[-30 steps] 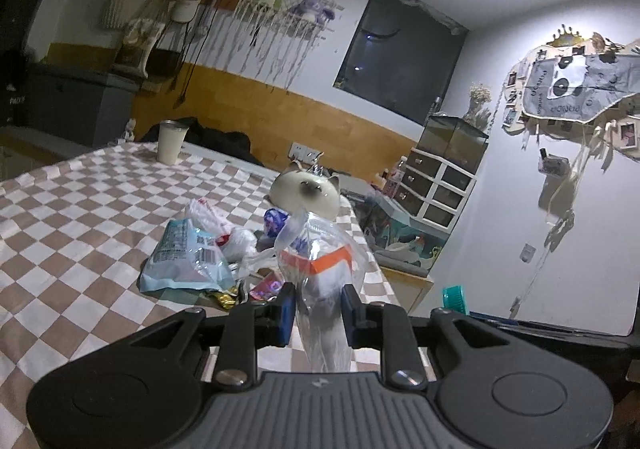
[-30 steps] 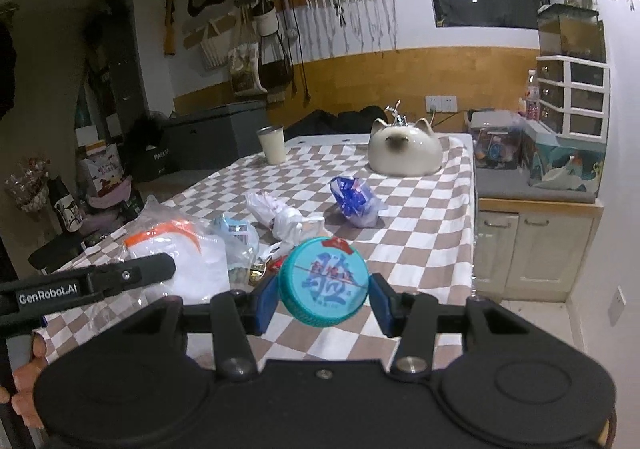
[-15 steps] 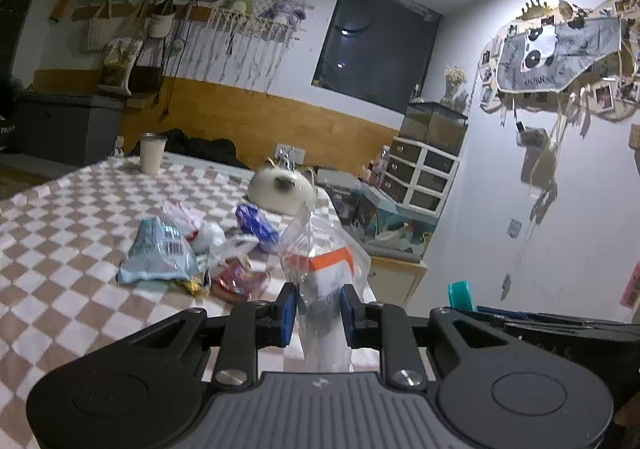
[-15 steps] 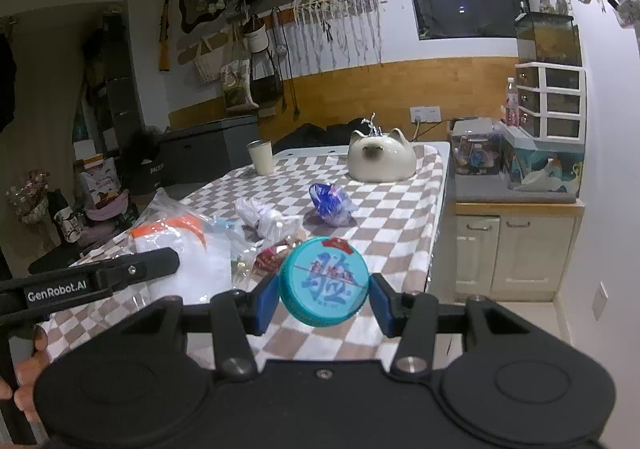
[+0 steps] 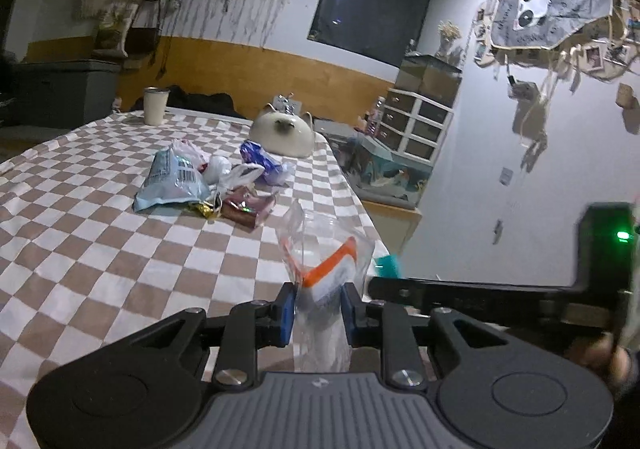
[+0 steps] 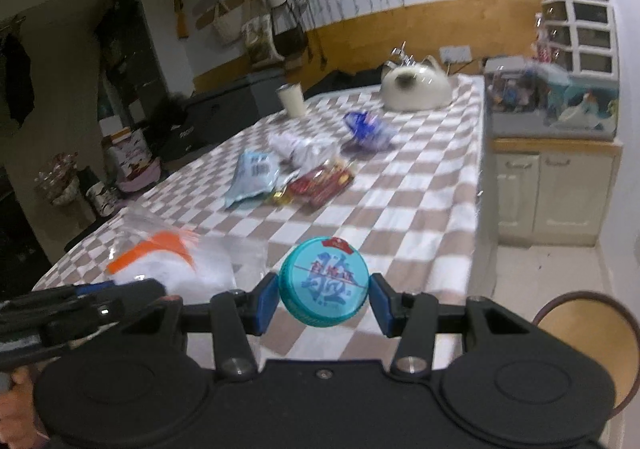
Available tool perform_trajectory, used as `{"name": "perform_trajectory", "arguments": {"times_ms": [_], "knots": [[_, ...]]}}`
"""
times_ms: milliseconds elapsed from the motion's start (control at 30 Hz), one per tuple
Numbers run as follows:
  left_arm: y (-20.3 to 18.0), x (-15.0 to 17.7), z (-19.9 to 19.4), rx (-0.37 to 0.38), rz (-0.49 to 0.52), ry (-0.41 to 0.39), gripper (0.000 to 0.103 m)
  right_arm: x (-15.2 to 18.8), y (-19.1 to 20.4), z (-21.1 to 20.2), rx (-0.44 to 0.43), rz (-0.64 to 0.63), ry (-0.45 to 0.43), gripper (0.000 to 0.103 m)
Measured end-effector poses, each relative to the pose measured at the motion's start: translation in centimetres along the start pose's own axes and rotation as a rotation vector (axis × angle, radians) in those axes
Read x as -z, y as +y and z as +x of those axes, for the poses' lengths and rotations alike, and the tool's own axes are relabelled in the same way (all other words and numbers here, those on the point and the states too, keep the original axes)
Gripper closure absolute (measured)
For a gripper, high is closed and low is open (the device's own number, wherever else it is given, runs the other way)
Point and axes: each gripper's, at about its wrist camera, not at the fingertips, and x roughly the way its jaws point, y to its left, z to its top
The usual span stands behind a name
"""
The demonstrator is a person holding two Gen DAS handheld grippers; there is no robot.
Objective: Collect trash
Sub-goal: 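Carry the bag and teal lid with both tools over the wastebasket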
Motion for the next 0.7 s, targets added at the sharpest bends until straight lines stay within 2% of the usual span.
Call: {"name": "perform_trajectory", "arguments": {"times_ms": [100, 200, 300, 400, 533, 700], "knots": [[0.4, 0.2, -0.6, 0.028, -0.004, 0.028, 0.075, 0.6, 0.7, 0.7, -0.026, -0.004, 0.024, 0.053], [1.0, 0.6, -0.5, 0.032, -0.013, 0.044, 0.064, 1.0, 1.3, 1.3, -0.04, -0.013, 0.033, 0.053], [1.4, 0.9, 0.0, 0.038, -0.032, 0.041, 0.06, 0.9, 1.5, 1.6, -0.056, -0.013, 0.037, 0.053], [1.6, 0.9, 0.6, 0.05, -0.041, 0.04, 0.051, 0.9, 1.5, 1.5, -0.057, -0.02, 0.039, 0.053], [1.8, 0.9, 1.6, 0.061, -0.051, 0.035, 0.051, 0.8, 1.1, 1.6, -0.059, -0.022, 0.044, 0.053], [2.7, 0.9, 2.5, 0.126, -0.145, 0.044, 0.051, 0.9, 0.7, 1.7, -0.073, -0.022, 0.049, 0.053]]}}
